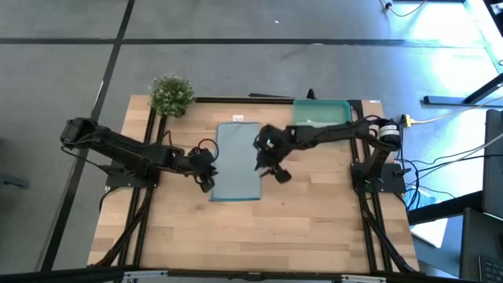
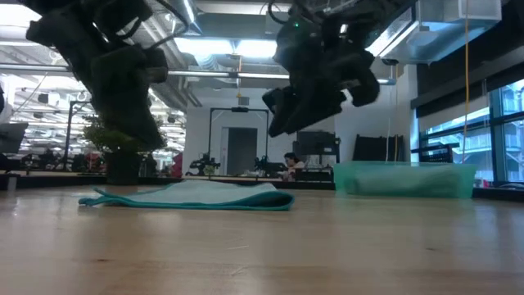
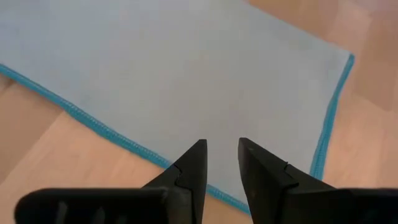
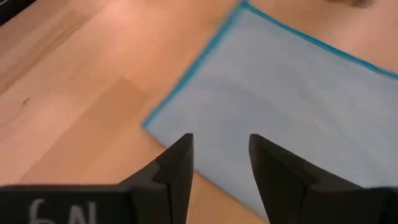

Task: Roll microfiber towels into tight, uniform cylinder then place into a basket
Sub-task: Roll the blue microfiber towel

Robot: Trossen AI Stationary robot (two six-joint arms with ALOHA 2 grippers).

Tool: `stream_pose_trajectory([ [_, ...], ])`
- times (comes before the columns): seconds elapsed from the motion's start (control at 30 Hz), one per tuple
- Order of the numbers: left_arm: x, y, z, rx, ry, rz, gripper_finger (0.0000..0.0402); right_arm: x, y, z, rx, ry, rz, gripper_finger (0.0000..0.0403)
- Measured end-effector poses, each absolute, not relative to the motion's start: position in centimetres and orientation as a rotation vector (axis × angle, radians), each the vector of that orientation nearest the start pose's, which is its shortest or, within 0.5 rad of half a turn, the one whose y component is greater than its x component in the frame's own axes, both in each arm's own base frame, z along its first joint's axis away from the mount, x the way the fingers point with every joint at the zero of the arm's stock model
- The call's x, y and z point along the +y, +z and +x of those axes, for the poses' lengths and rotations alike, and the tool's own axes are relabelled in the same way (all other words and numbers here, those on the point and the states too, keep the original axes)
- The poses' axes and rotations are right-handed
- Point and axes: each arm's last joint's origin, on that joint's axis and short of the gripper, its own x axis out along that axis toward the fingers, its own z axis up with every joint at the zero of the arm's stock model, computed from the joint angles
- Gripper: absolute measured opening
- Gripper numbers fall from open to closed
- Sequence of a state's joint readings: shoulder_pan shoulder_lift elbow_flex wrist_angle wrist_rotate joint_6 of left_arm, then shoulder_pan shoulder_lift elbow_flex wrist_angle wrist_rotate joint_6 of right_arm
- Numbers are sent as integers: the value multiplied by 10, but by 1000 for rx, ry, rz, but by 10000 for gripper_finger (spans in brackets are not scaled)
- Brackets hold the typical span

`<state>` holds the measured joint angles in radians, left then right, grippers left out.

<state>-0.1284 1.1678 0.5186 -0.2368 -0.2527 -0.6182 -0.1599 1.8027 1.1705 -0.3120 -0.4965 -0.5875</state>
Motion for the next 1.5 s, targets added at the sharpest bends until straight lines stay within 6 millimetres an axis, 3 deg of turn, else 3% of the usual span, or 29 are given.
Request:
stream_pose_trajectory([
  [0.2, -18, 182, 197, 799, 359, -372, 86, -13, 173, 373, 779, 663, -304, 157],
  [0.4, -17, 184, 191, 822, 351, -335, 86, 5, 151, 379, 811, 714, -321, 157],
  [0.63, -17, 183, 191, 828, 351, -334, 86, 20, 129, 385, 840, 699, -502, 157],
  [1.3, -17, 183, 191, 829, 349, -342, 86, 23, 135, 386, 858, 790, -394, 157],
  [1.5, -17, 183, 191, 829, 349, -342, 86, 22, 118, 387, 891, 760, -411, 157],
])
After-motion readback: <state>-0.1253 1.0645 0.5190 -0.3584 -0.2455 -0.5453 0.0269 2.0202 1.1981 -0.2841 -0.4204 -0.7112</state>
